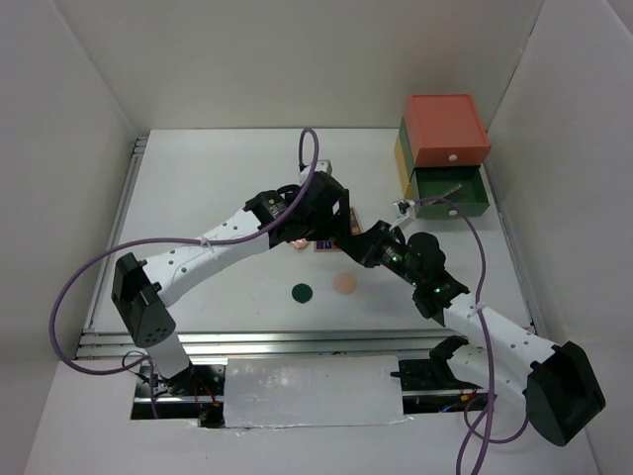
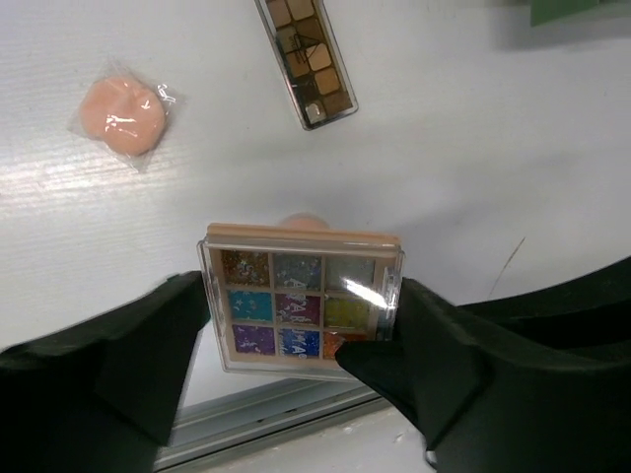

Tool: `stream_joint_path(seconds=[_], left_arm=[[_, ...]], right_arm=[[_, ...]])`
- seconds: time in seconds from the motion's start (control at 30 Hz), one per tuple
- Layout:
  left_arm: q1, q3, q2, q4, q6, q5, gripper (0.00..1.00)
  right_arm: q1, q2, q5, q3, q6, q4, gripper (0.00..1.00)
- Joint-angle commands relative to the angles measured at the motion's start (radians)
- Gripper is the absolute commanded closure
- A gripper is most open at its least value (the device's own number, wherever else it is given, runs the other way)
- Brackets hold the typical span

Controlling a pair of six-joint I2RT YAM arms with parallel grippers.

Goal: Organize the makeup

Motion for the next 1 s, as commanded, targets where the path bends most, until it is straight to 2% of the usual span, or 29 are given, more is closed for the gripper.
stream_joint_path(seconds=[0.0,0.27,0.33,0.43,0.47,0.53,0.6,0.73,0.83,0.97], left_arm=[[-0.008,0.054,-0.033,0.035,-0.014,-0.022,0.01],[0.026,0.459,0.074,-0.173,-0.004,-0.130,0.01],[0.052,0.487,0.067,-0.212,-0.022,-0.156,0.01],[0.064,0.392,-0.066,-0.188,-0.002,-0.191,0.01],[0.069,0.304,-0.100,-0.162,0.004,-0.194,0.01],[0.071,0.215,-0.203,-0.146,0.021,-0.202,0.01],[0.072,0.080,-0.269,-0.128,0.044,-0.202,0.01],[0.074,-0.185,-0.467,-0.095,0.087,-0.165,0.01],[0.074,-0.299,-0.571,-0.117,0.088,-0.171,0.00],[0.075,-0.372,-0.659,-0.158,0.093,-0.177,0.01]], right_arm=[[0.008,-0.022,0.010,0.025,0.003,0.092,1.00],[-0.021,-0.027,0.117,0.018,0.072,0.055,1.00],[-0.039,-0.050,0.231,0.018,0.100,-0.009,1.00],[-0.137,-0.123,0.383,0.050,0.149,-0.149,1.00],[-0.230,-0.134,0.378,0.053,0.157,-0.157,1.00],[-0.327,-0.147,0.349,0.070,0.157,-0.186,1.00],[-0.433,-0.147,0.387,0.131,0.145,-0.255,1.00],[-0.588,-0.104,0.405,0.243,0.118,-0.362,1.00],[-0.648,-0.033,0.456,0.314,0.117,-0.456,1.00],[-0.686,0.065,0.507,0.440,0.111,-0.578,1.00]])
